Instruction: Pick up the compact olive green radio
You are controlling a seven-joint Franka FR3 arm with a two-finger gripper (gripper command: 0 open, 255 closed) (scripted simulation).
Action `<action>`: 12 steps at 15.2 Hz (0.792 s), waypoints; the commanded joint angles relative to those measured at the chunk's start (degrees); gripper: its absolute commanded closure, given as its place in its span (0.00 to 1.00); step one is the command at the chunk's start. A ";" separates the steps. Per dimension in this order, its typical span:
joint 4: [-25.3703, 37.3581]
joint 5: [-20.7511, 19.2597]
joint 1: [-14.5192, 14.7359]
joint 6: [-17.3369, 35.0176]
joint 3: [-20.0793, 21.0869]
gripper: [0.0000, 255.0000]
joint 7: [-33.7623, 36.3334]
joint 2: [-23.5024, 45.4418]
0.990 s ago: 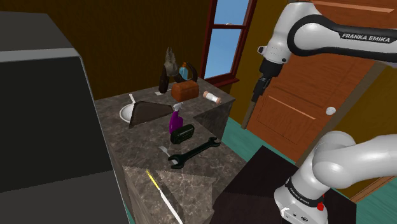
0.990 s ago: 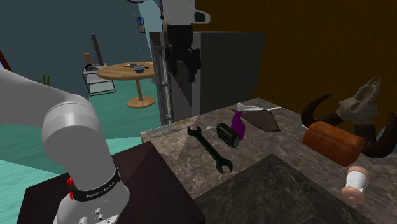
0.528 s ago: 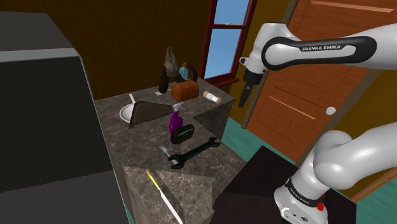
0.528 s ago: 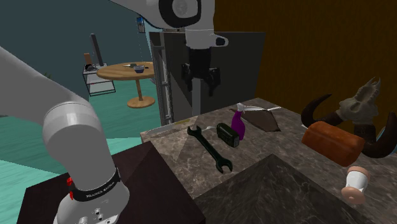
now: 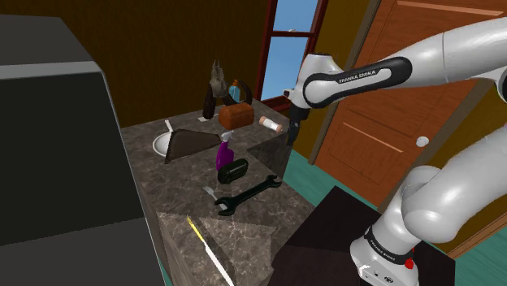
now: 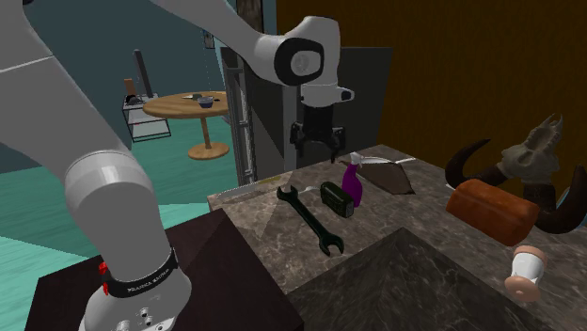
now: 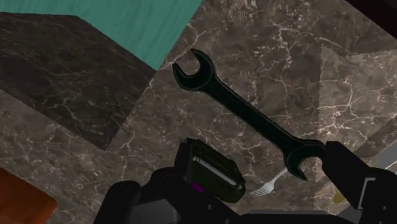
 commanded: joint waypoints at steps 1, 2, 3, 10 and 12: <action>1.48 0.60 0.78 3.03 -0.60 0.00 -3.80 4.27; 2.34 1.06 1.13 4.48 -0.80 0.00 -5.64 6.54; 3.28 1.56 1.45 5.87 -0.94 0.00 -7.49 8.81; 11.66 5.68 2.33 13.61 0.07 0.00 -20.11 24.62; 14.59 6.60 2.17 15.21 0.92 0.00 -23.34 29.00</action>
